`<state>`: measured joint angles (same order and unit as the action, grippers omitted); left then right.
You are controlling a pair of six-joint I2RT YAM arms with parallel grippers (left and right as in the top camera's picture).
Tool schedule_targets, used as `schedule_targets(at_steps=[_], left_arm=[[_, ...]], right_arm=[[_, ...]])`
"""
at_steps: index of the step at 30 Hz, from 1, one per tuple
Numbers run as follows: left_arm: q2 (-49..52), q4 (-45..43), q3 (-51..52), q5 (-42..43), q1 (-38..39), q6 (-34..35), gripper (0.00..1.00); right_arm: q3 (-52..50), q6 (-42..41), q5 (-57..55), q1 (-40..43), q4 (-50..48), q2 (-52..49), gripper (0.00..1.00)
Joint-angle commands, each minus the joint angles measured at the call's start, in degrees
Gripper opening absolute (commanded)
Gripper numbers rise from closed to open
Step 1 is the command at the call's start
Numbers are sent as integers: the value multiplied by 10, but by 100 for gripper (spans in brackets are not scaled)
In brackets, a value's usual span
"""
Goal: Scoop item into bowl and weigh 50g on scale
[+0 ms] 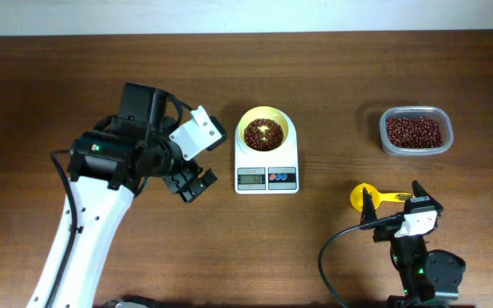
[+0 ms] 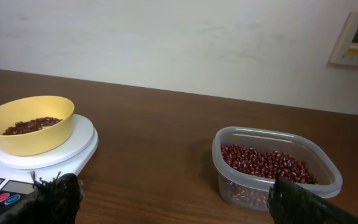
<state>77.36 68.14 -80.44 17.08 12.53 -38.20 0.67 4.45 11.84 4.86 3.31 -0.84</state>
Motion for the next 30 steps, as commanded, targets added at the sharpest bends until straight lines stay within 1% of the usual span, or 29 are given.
schedule_targets(at_steps=[1,8,11,14,16,19,22,25,26,28,30], left_arm=[[-2,1,0,0,1,-5,99],[-5,1,0,0,3,-5,99],[-36,3,0,-15,3,-4,99],[-109,-1,15,10,3,-4,99],[-178,-3,44,41,-5,-4,99],[-277,-25,113,103,-34,-4,99],[-389,-73,202,166,-70,-4,99],[-479,-111,278,228,-97,-4,99],[-519,-138,315,255,-109,-4,99],[-546,-152,337,278,-119,-4,99],[-574,-152,352,275,-120,-5,99]], right_arm=[[-3,-4,-3,4,3,6,99],[-3,-4,-3,4,3,6,99],[-3,-4,-3,4,3,6,99],[-3,-4,-3,4,3,6,99],[-3,-4,-3,4,3,6,98],[-3,-4,-3,4,3,6,99],[-3,-4,-3,4,3,6,99],[-3,-4,-3,4,3,6,99],[-3,-4,-3,4,3,6,99],[-3,-4,-3,4,3,6,99],[-3,-4,-3,4,3,6,99]])
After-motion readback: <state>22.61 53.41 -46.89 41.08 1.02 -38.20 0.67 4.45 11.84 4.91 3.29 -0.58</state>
